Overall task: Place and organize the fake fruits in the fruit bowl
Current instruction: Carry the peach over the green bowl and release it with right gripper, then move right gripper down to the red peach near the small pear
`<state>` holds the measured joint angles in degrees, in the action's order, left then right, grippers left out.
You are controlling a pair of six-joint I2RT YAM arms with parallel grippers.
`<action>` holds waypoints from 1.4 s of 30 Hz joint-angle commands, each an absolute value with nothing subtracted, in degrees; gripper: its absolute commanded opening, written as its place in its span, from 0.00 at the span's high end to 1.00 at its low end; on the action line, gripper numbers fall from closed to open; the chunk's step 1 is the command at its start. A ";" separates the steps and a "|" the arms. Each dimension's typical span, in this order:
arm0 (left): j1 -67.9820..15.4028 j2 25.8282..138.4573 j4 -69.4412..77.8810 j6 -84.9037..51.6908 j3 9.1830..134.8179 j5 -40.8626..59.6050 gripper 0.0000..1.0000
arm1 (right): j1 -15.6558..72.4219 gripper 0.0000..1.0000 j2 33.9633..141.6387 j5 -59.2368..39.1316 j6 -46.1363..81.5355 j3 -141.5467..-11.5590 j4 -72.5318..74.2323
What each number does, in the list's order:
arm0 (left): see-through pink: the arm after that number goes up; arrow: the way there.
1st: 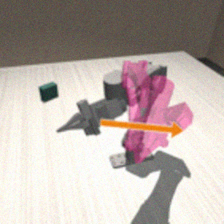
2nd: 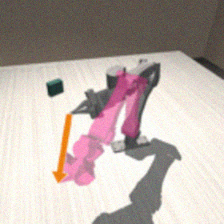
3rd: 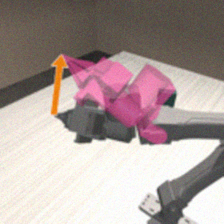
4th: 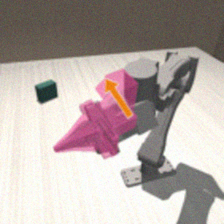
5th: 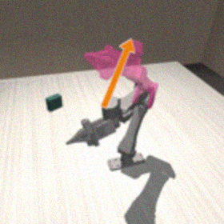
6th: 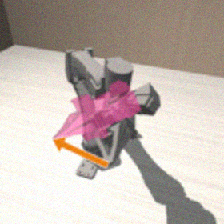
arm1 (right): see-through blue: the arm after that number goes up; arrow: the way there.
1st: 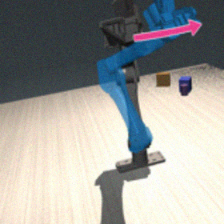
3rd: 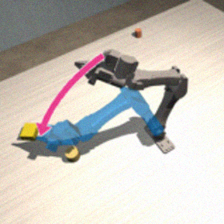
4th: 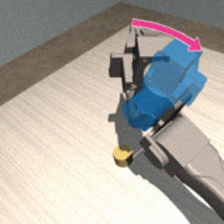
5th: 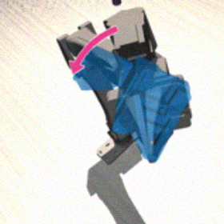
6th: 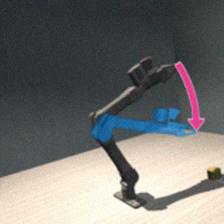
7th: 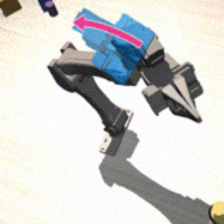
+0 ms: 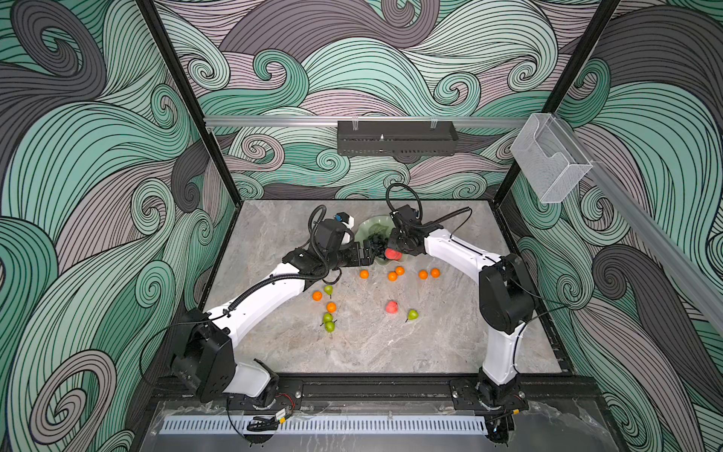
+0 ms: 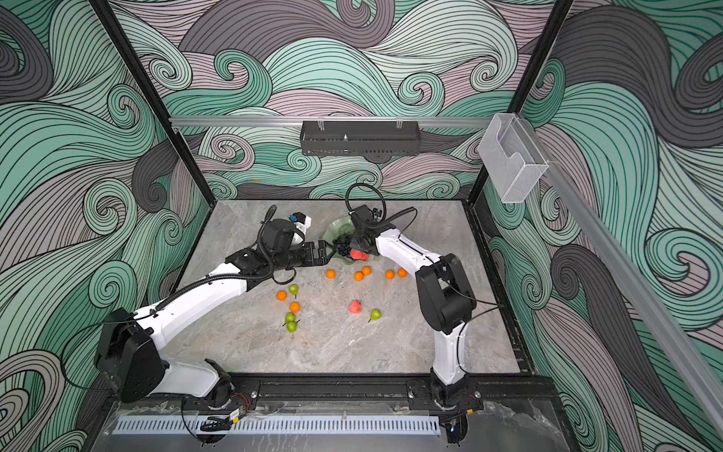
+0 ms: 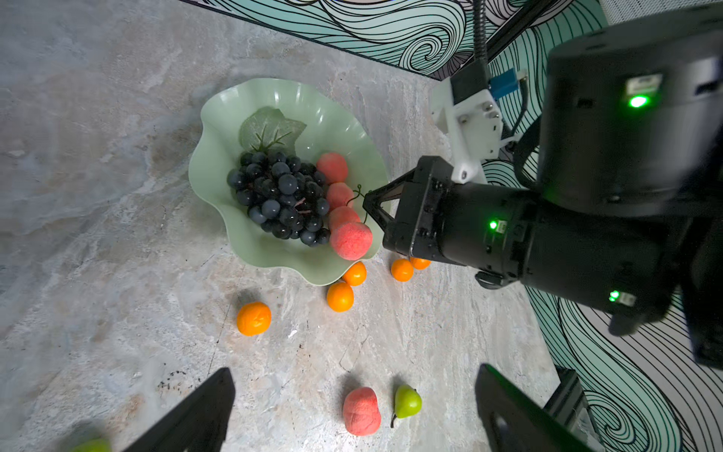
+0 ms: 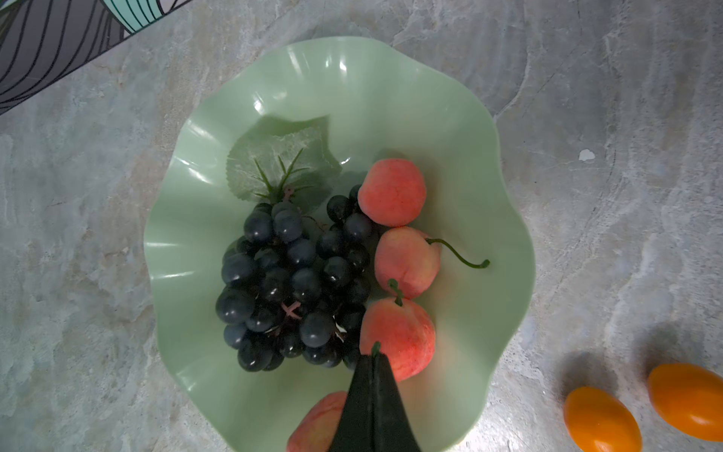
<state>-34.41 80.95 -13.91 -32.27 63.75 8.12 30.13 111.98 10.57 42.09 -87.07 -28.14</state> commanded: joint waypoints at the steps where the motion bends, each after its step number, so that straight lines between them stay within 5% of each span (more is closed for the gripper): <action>1: -34.54 82.73 -15.39 -30.94 65.37 6.85 0.01 | 29.77 1.00 113.99 11.86 41.49 -89.18 -29.69; 24: -34.51 84.47 -15.56 -30.97 65.61 6.95 0.01 | 28.92 1.00 118.70 15.10 38.38 -92.72 -31.05; 37: -34.54 81.91 -17.84 -30.80 65.39 9.31 0.01 | 28.52 0.69 108.31 10.75 35.38 -88.29 -26.89; 42: -34.93 76.94 -18.79 -32.18 62.50 10.76 0.01 | 28.63 0.65 101.29 8.03 34.49 -81.01 -24.82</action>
<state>-34.44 80.60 -17.06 -31.55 63.33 9.37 28.84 104.57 10.22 35.73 -84.68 -26.04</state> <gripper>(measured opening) 0.986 0.349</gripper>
